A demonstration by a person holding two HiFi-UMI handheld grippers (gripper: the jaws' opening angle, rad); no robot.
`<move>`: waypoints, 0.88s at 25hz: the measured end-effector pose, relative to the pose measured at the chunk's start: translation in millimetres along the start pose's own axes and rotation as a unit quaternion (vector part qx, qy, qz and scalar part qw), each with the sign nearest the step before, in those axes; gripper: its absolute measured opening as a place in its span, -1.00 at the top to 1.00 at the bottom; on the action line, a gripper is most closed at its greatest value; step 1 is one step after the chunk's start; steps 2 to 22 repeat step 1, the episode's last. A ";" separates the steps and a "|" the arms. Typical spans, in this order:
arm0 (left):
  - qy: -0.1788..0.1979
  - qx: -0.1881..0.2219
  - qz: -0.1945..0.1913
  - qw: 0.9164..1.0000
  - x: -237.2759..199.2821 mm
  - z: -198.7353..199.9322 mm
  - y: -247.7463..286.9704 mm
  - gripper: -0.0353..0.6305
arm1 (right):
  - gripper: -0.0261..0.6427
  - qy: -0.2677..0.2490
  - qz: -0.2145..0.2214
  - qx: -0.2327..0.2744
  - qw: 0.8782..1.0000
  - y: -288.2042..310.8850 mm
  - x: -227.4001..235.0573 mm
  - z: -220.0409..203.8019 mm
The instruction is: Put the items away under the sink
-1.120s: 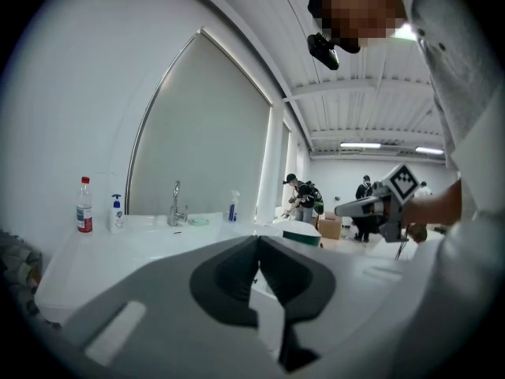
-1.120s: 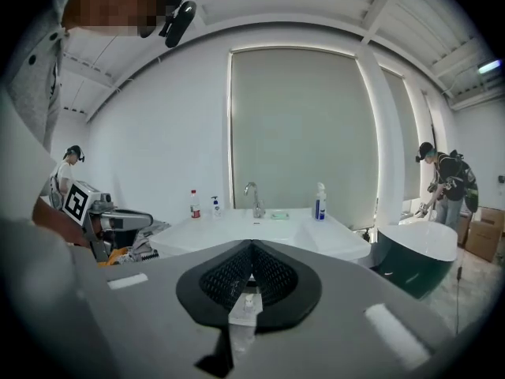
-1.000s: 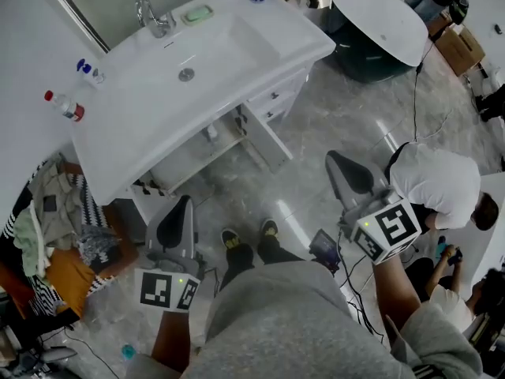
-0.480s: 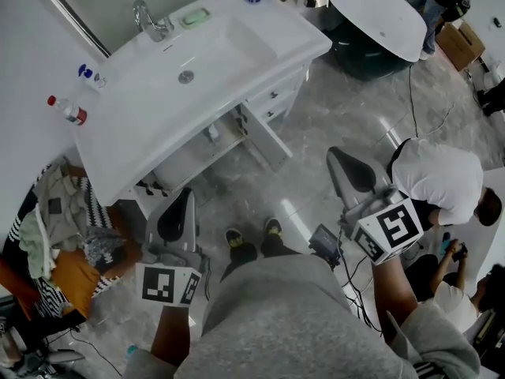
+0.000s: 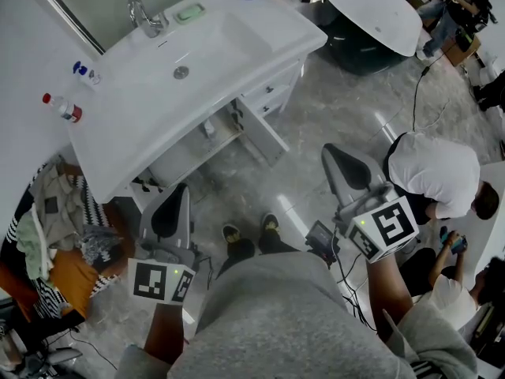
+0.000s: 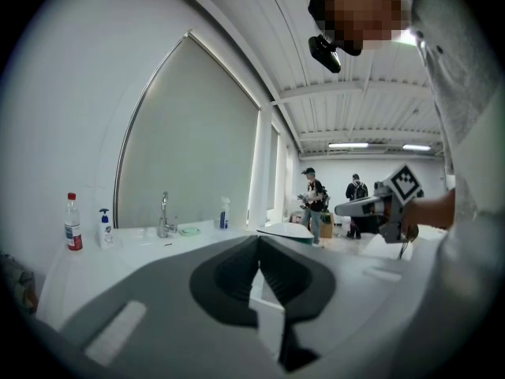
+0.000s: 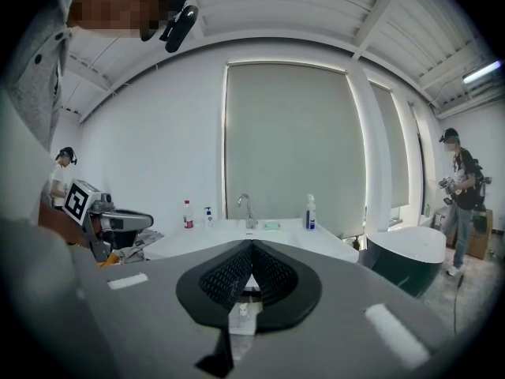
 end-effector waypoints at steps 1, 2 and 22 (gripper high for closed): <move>-0.001 0.001 0.000 1.000 -0.2 0.2 -0.1 0.87 | 0.93 0.001 0.000 0.000 1.000 0.1 -0.7 -0.2; -0.001 0.001 0.000 1.000 -0.2 0.2 -0.1 0.87 | 0.93 0.001 0.000 0.000 1.000 0.1 -0.7 -0.2; -0.001 0.001 0.000 1.000 -0.2 0.2 -0.1 0.87 | 0.93 0.001 0.000 0.000 1.000 0.1 -0.7 -0.2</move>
Point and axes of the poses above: the fingertips, and each gripper's own axes: y forward along the fingers, x to its right, z out of its top, the point moved 2 cm from there along -y, backward along the fingers
